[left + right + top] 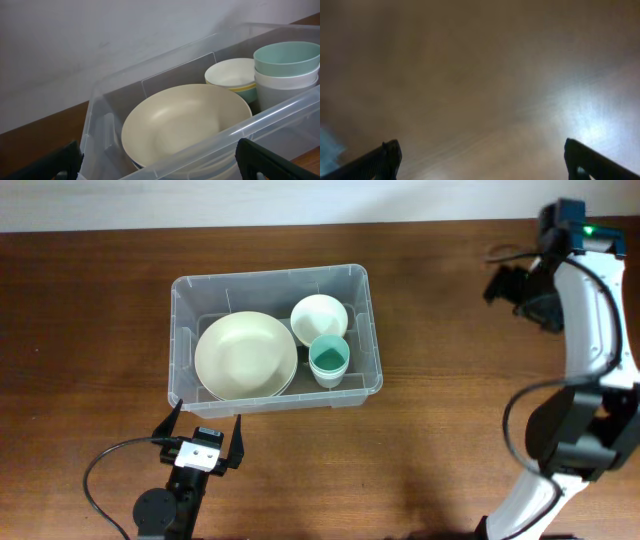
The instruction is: Pack container
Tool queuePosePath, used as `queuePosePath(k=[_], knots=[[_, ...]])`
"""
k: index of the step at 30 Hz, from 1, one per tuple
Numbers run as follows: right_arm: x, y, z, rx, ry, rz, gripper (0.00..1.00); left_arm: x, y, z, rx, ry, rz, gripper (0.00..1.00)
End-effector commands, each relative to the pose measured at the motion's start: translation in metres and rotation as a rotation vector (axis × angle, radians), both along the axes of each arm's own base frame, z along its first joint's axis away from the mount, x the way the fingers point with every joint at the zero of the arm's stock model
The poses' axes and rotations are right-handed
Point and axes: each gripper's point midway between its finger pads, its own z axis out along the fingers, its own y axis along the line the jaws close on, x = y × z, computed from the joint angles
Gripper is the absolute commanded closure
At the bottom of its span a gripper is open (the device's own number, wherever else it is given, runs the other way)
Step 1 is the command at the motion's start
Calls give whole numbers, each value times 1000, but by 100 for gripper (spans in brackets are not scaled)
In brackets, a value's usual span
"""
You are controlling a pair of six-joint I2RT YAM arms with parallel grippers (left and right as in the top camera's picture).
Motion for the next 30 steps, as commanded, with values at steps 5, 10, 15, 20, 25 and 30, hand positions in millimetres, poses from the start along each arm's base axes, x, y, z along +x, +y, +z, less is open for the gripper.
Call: queuePosePath(k=[5,10,15,20,25,30], knots=[[-20,38,147,-198,-405,66,1,0,2,0,14,-4,8,0],[-63,57,150,-112,-487,107,1,0,2,0,14,-4,8,0],[-91,70,156,-56,-725,143,1,0,2,0,14,-3,8,0],[-140,72,160,-75,-1034,161,1,0,2,0,14,-4,8,0],[-174,100,143,-165,-1151,458,1,0,2,0,14,-4,8,0],[-198,107,113,-244,-1202,568,1,0,2,0,14,-3,9,0]])
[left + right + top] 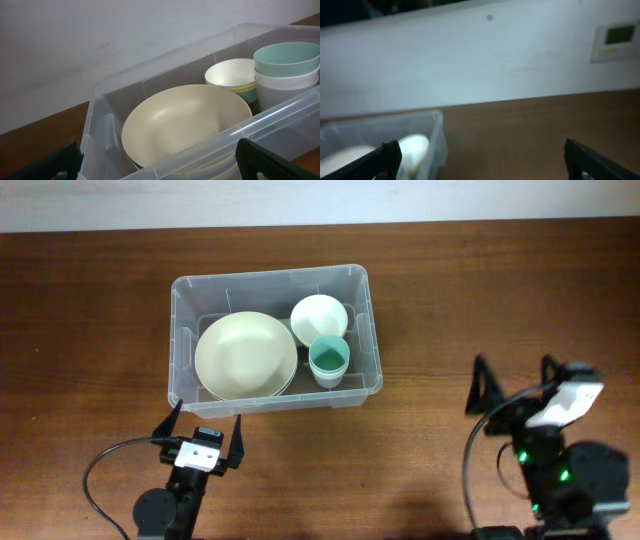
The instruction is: Pack container
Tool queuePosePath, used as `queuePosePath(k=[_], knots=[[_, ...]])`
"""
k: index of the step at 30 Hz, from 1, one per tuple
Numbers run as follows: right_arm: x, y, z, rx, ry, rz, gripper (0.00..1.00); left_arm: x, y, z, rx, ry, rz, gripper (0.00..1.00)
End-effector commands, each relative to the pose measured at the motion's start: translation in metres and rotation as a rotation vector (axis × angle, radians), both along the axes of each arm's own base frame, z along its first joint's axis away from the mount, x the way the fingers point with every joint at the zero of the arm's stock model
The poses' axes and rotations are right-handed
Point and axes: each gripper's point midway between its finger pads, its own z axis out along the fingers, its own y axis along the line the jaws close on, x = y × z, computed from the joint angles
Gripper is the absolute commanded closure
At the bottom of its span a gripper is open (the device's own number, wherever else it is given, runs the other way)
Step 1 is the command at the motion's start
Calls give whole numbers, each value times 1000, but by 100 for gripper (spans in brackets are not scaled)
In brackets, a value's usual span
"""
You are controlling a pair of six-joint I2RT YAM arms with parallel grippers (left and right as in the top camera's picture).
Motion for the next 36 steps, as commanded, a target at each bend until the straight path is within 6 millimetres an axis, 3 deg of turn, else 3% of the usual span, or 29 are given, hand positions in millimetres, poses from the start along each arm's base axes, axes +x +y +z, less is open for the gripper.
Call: queuePosePath(k=[1,12,21,36], knots=[[-11,10,-21,-113,-41,70,1,0,2,-1,14,-2,8,0],[-15,10,-62,-115,-159,64,1,0,2,-1,14,-2,8,0],[-10,8,-75,-128,-252,45,1,0,2,-1,14,-2,8,0],[-1,8,-143,-173,-75,59,1,0,2,-1,14,-2,8,0]])
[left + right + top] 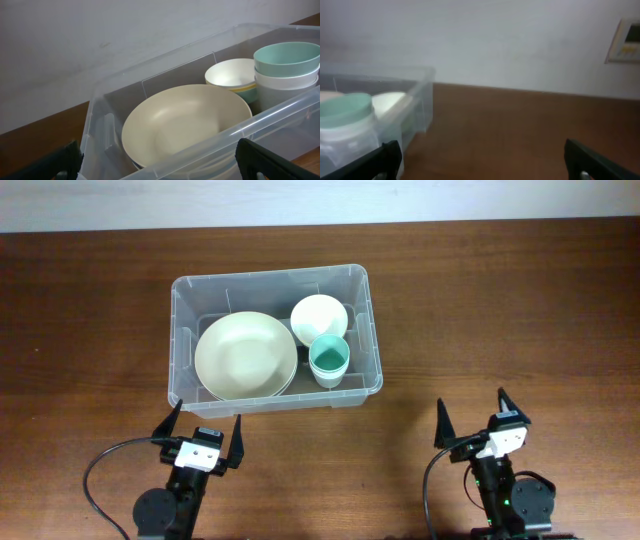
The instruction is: Pack container
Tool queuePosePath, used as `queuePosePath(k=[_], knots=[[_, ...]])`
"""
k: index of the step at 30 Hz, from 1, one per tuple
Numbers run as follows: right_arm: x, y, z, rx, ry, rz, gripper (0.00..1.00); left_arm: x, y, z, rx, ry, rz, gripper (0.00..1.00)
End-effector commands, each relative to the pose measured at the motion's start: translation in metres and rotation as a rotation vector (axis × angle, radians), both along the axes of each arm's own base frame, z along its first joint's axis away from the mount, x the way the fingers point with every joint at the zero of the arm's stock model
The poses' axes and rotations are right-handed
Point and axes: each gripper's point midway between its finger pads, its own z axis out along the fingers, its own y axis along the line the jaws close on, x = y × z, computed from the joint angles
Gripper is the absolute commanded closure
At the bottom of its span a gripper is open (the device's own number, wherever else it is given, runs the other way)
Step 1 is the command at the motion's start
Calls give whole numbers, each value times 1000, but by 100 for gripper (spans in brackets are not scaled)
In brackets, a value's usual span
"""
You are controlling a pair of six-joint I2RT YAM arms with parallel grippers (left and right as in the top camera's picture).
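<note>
A clear plastic container [176,340] sits on the wooden table. Inside lie a large cream plate [245,356], a white bowl [318,315] and a teal cup [328,360] nested in a white one. The left wrist view shows the plate [185,125], bowl [231,74] and teal cup [287,55] behind the container's near wall. My left gripper [205,428] rests open at the table's front edge, just before the container. My right gripper [473,418] rests open at the front right, nothing between its fingers; its wrist view catches the container's corner [422,100] and teal cup [345,110].
Bare wooden table surrounds the container on all sides. A white wall runs behind the table, with a small wall panel [626,40] at the right in the right wrist view.
My right arm has drawn back and lower to the table's front right edge, its gripper still open. The left arm and the container's contents are unchanged.
My right arm was stretched up at the table's far right, gripper open over bare wood. Then it was folded down at the front right, facing the wall and container. Now it sits lower at the front edge. The left gripper stayed open throughout.
</note>
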Motion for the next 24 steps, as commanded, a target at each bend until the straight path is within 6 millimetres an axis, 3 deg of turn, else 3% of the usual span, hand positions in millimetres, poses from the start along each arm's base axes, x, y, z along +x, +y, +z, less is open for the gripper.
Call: queuePosePath(k=[1,24], knots=[[-1,0,-13,-8,44,2,1,0,2,-1,14,-2,8,0],[-1,0,-15,-8,53,1,1,0,2,-1,14,-2,8,0]])
